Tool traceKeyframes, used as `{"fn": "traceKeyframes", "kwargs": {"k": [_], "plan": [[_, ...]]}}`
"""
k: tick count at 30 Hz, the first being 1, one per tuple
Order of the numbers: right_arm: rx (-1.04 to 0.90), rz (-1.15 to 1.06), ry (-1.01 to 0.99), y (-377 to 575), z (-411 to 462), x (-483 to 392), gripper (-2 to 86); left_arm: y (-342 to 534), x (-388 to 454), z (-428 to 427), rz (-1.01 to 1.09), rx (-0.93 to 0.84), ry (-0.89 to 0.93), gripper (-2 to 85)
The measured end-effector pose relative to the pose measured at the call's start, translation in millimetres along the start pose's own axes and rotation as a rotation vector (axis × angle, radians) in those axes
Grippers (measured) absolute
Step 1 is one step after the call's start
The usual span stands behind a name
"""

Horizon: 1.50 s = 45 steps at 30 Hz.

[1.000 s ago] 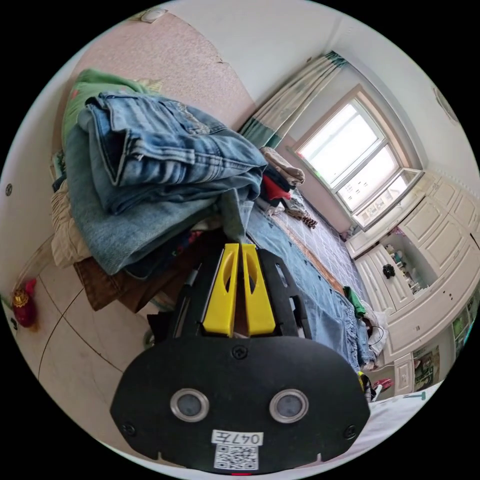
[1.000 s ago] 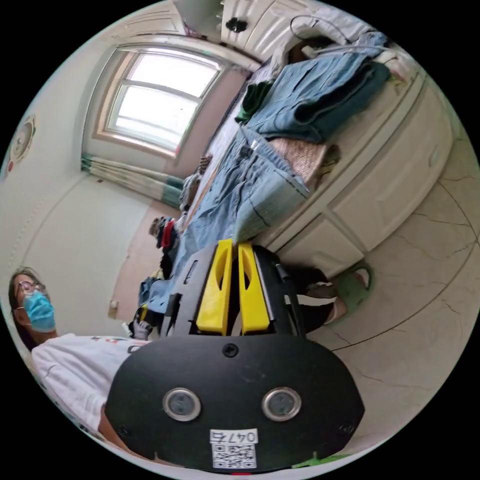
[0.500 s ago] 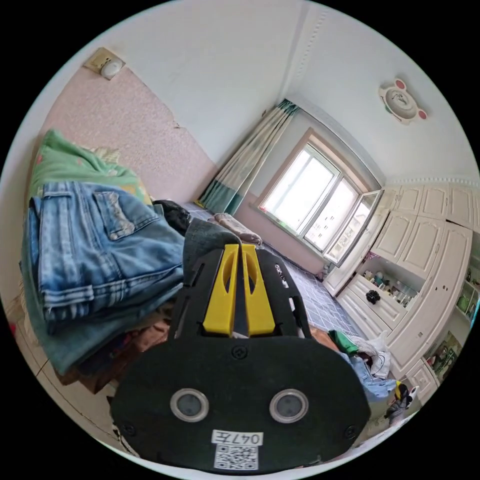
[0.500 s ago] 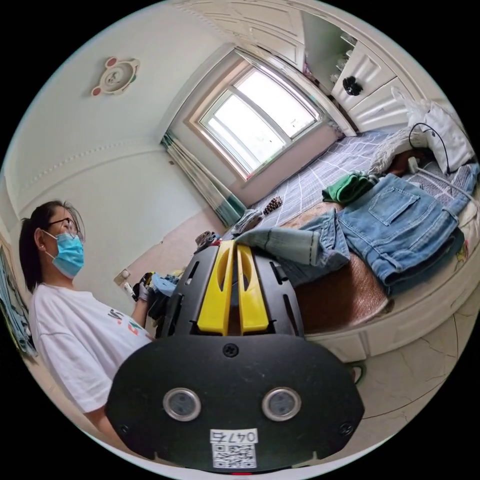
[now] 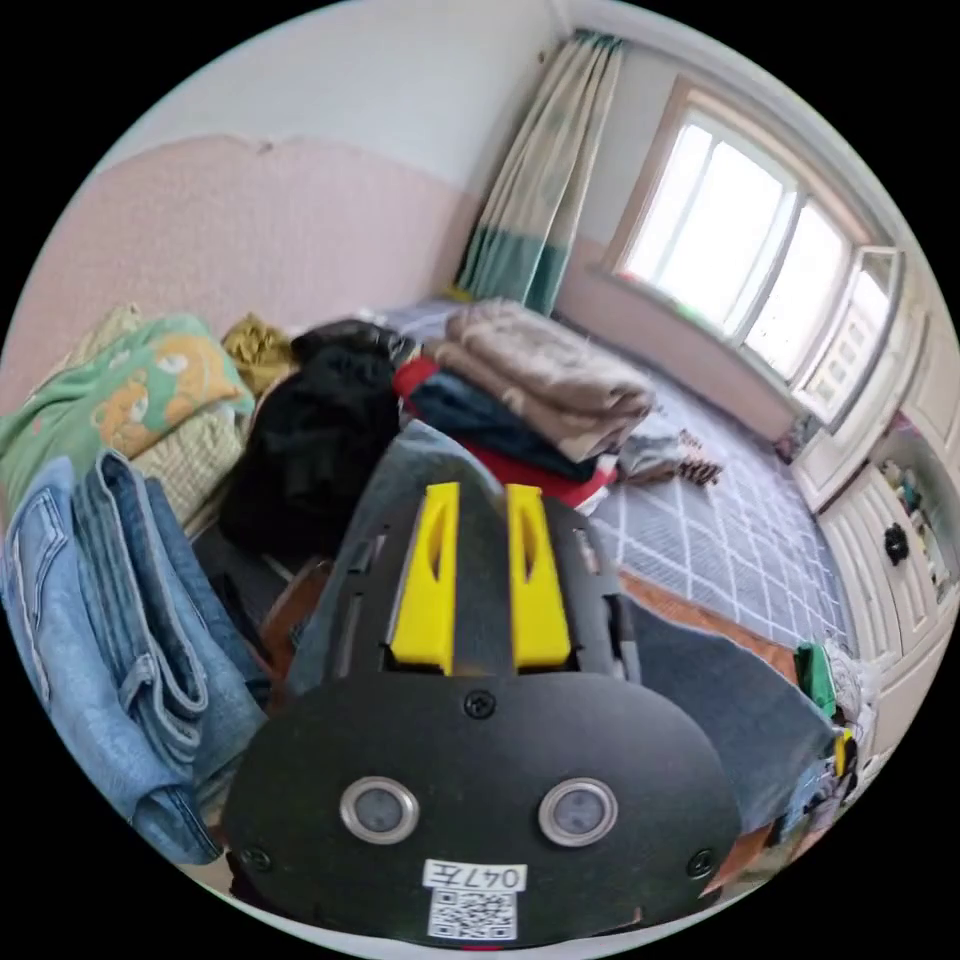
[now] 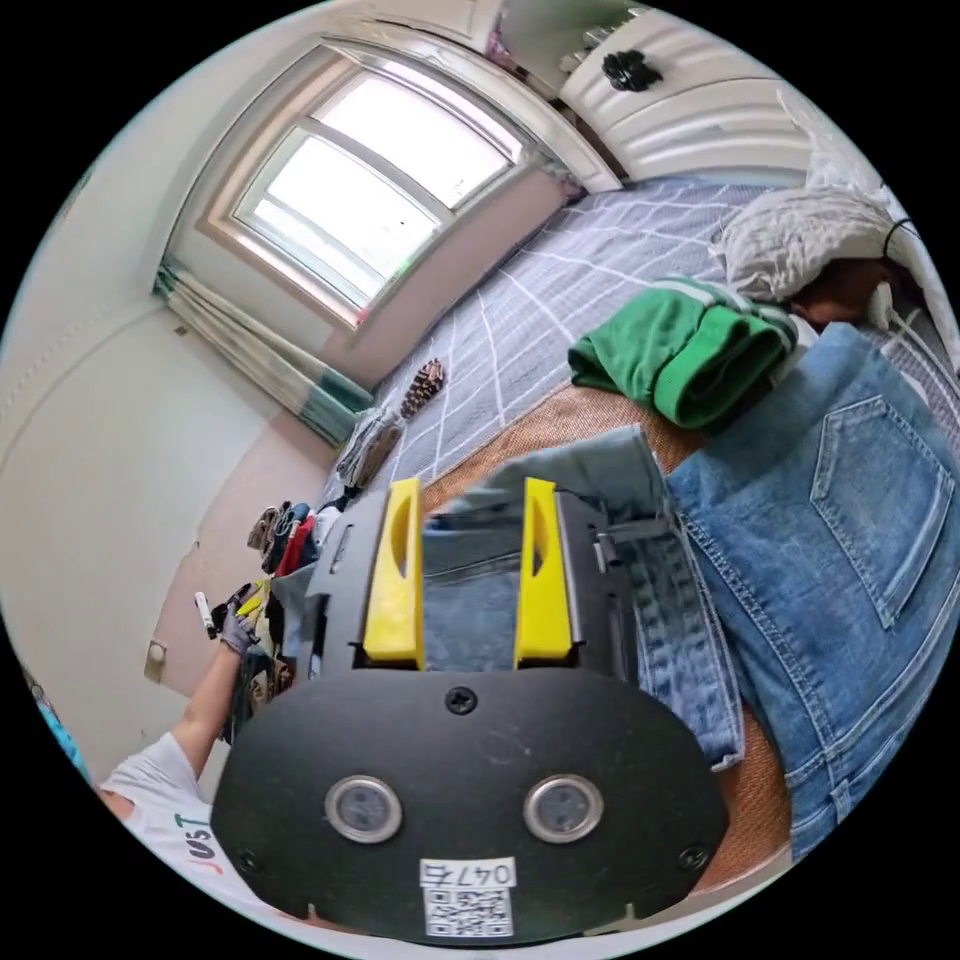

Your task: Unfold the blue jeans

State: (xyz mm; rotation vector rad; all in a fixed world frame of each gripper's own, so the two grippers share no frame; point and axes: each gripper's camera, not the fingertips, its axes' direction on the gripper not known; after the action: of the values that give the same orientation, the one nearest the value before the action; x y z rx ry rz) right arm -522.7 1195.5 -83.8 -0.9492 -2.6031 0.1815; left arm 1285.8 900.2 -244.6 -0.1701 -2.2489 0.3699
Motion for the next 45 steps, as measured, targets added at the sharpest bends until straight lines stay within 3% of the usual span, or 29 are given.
{"fn": "traceKeyframes", "kwargs": {"k": [4,7,11,15,20,26,30,36,38,42,45], "plan": [[0.066,-0.054,-0.008,21.1,6.5,-40.0,10.2,33.4,3.0,18.7,0.087,0.014,0.101,12.2],[0.018,-0.246,-0.054,65.4,-5.5,-100.7,4.2,81.4,-3.9,15.2,0.192,-0.049,0.171,10.9],[-0.275,-0.531,-0.172,142.0,47.0,-229.7,3.4,144.1,-21.9,38.4,0.204,-0.158,0.220,10.3],[-0.497,-0.884,0.003,208.9,143.1,-362.7,4.7,189.6,-37.6,84.3,0.123,-0.241,0.269,10.5],[-0.590,-1.127,0.290,242.4,226.6,-446.5,2.5,213.1,-45.3,125.7,0.031,-0.324,0.326,10.4],[-0.601,-1.152,0.334,250.7,244.9,-496.7,0.7,213.2,10.0,155.9,0.164,-0.326,0.208,9.4],[-0.595,-1.137,0.316,248.0,251.6,-523.0,0.6,191.7,20.6,199.4,-0.035,-0.301,0.327,10.1],[-0.606,-1.177,0.344,243.2,264.5,-566.0,0.3,159.9,63.5,233.5,-0.138,-0.299,0.204,3.9],[-0.600,-1.199,0.358,241.7,262.5,-579.1,0.3,151.0,83.3,226.5,-0.100,-0.301,0.198,1.6],[-0.604,-1.238,0.367,240.9,256.4,-598.5,0.3,153.4,152.4,185.6,0.168,-0.278,-0.006,-0.3],[-0.691,-1.249,0.351,250.1,273.4,-594.3,0.3,167.6,169.1,219.3,0.224,-0.426,-0.080,-0.4]]}}
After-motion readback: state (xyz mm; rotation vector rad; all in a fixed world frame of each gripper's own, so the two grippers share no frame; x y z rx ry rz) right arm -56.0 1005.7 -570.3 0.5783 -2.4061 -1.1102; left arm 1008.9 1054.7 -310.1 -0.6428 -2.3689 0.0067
